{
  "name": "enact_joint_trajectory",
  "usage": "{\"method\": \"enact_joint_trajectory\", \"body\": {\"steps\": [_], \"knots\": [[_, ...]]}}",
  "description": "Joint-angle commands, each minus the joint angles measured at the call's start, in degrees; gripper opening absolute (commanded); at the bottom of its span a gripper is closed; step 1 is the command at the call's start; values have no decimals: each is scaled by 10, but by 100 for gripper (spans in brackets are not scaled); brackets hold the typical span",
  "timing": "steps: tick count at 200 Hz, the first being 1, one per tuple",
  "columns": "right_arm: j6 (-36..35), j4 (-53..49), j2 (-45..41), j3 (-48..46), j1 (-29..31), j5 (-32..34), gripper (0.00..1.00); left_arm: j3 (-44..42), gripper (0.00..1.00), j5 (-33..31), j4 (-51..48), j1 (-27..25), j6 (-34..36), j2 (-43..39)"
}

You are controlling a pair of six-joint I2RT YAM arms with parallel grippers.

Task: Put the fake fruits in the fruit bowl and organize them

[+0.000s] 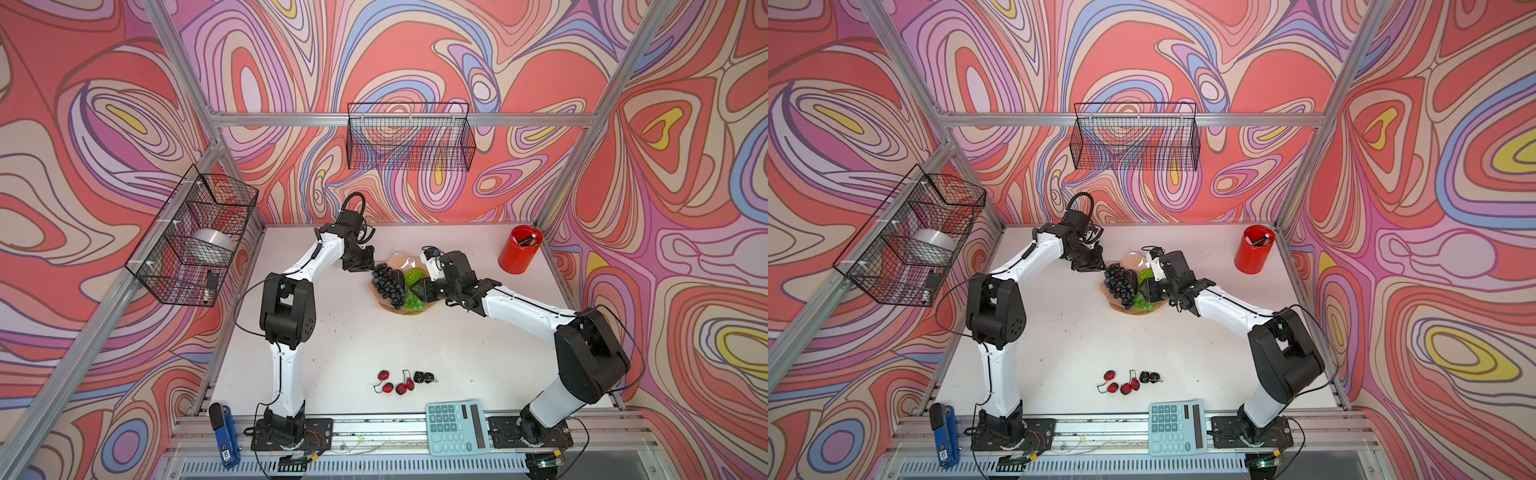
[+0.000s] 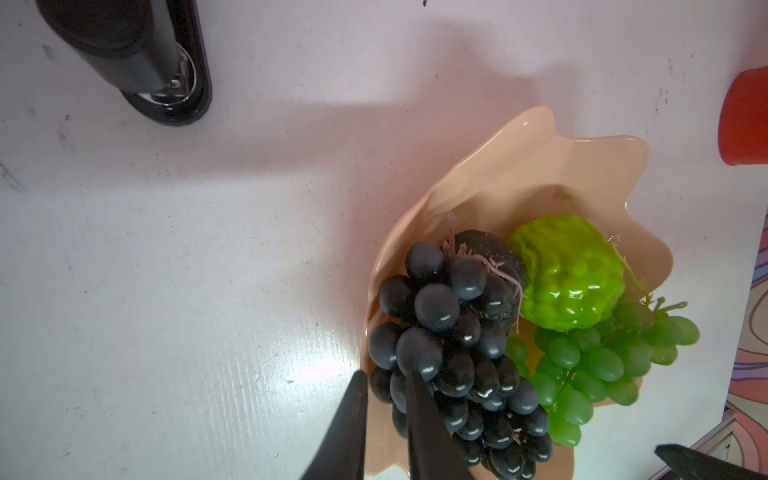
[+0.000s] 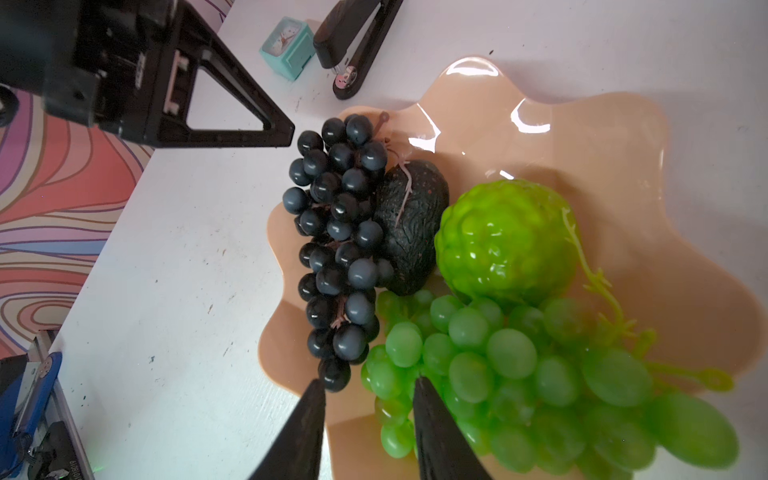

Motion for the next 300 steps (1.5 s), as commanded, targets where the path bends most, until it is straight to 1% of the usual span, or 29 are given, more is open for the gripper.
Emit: {"method": "enact_joint_trajectory", "body": {"steps": [1, 25, 81, 113, 145, 162, 209, 227, 264, 287, 300], "knots": [[-5, -6, -16, -4, 0, 4, 38, 14, 21, 17, 22, 2, -12, 27], [-5, -6, -13, -1, 1, 4, 38, 24, 21, 31, 32, 2, -14, 38], [-6, -11, -5, 10, 1, 0, 38, 27, 21, 85, 54, 3, -16, 59], [-7, -14, -5, 16, 0, -1, 38, 14, 22, 113, 78, 2, -25, 54], [-8, -16, -7, 19, 0, 0, 38, 19, 22, 150, 85, 2, -31, 58], [-8, -21, -12, 21, 0, 2, 38, 23, 23, 143, 79, 3, -31, 56], [-12, -76, -48, 47, 4, 14, 39, 2, 35, 51, 64, 4, -11, -20], [-13, -110, -58, 55, 7, 21, 39, -25, 36, 29, 62, 3, -15, -59], [20, -175, -84, 34, 39, 34, 40, -133, 41, 4, 77, 2, -39, -164], [53, -240, -109, 7, 86, 68, 42, -228, 42, 1, 102, -1, -57, -243], [84, -270, -130, -14, 111, 88, 43, -283, 42, 2, 118, -4, -69, -287]]}}
